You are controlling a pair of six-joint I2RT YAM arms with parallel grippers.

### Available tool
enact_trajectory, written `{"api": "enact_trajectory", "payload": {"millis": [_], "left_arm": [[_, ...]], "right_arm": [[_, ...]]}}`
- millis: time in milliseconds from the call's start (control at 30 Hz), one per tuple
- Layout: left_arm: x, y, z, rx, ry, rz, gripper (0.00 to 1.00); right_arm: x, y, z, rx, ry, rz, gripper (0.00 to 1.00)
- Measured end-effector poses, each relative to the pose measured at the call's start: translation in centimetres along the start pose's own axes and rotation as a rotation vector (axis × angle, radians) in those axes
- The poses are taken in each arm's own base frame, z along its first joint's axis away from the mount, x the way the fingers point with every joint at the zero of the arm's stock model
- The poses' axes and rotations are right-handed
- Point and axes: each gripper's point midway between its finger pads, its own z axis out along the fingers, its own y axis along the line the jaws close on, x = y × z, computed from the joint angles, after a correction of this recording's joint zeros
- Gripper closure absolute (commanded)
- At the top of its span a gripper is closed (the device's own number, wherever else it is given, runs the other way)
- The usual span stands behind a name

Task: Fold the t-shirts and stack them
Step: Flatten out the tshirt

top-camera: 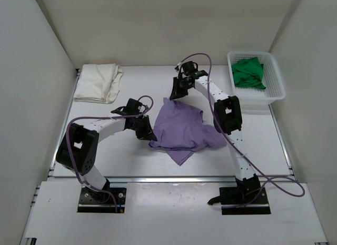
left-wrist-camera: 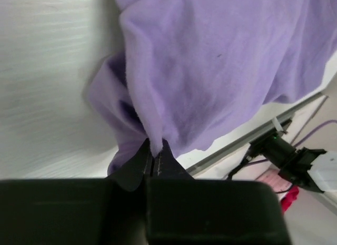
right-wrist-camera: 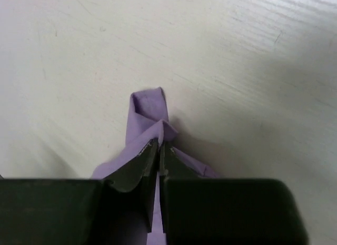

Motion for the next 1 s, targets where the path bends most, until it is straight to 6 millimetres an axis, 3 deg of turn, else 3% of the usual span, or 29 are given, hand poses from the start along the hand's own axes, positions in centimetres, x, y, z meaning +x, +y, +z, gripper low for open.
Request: {"api": "enact_trajectory", "payload": {"millis": [167, 267, 367, 467, 567, 633, 733, 800, 900, 1000], "left_arm": [[-2.1, 0.4, -1.8, -0.060, -0.050, -0.016, 1.00], [-5.9, -0.6, -5.3, -0.074, -0.155, -0.021, 1.00], [-10.9, -2.3, -10.6, -0.078, -0.319, -0.010, 1.00], [-15.2, -4.2, -16.4, -0.103, -0.496, 0.015, 1.00], [-18.1, -7.7, -22.4, -0.103, -0.653, 0.059, 1.00], [-19.4, -10.5, -26.5, -0.084, -0.759, 0.094, 1.00], [-20.6, -14.0, -33.1, -0.059, -0.946, 0.130, 1.00], [-20.3, -15.0, -36.4, -0.061, -1.039, 0.133, 1.00], [-19.4, -15.7, -39.6, -0.096, -1.133, 0.130, 1.00], [-18.7, -15.5, -41.1, -0.160, -1.189, 0.130, 1.00]], "right_arm": [[-1.3, 0.8, -2.3, 0.008, -0.025, 0.005, 1.00], [-3.3, 2.9, -7.2, 0.015, -0.090, -0.013, 1.00], [-6.1, 6.8, -15.9, 0.021, -0.240, -0.071, 1.00], [-8.1, 12.5, -27.4, 0.013, -0.472, -0.169, 1.00], [-7.4, 18.9, -38.4, -0.017, -0.704, -0.283, 1.00], [-5.7, 22.6, -43.5, -0.044, -0.810, -0.352, 1.00], [-3.2, 26.3, -47.6, -0.081, -0.896, -0.426, 1.00], [-2.6, 26.8, -48.8, -0.055, -0.931, -0.440, 1.00], [-1.9, 27.3, -48.8, -0.003, -0.949, -0.461, 1.00], [-1.2, 27.9, -48.2, 0.036, -0.947, -0.487, 1.00]]}}
